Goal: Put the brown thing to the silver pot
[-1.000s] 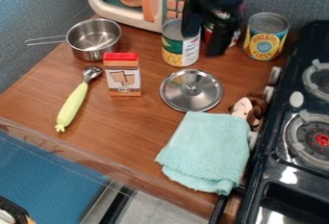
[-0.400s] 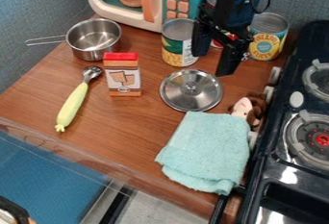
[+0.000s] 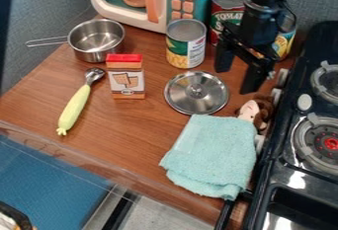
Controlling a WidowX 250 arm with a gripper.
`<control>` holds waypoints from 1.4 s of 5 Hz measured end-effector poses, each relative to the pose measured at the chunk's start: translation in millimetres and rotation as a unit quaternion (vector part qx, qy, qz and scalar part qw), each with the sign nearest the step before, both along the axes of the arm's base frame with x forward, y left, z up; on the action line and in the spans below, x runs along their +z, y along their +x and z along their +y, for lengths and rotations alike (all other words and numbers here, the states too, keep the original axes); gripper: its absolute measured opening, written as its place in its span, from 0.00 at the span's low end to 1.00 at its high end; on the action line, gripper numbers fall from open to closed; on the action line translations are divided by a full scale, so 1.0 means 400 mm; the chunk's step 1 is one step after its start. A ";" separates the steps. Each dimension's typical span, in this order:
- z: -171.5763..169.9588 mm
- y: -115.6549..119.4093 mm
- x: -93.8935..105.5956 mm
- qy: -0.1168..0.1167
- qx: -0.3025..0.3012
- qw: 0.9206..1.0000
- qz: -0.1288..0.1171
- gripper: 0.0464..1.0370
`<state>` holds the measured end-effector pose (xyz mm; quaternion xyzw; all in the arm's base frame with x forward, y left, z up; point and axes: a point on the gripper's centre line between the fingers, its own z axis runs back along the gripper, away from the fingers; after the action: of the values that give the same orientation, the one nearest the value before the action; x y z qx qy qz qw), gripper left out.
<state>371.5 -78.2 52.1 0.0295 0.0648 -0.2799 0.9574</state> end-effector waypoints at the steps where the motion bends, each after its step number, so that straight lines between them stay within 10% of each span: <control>1: -0.025 0.008 -0.020 -0.015 0.004 1.000 -0.003 0.96; 7: -0.092 -0.007 -0.043 -0.006 -0.018 0.999 0.036 0.96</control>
<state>368.9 -114.8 34.8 0.0144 0.0971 -0.2985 0.9493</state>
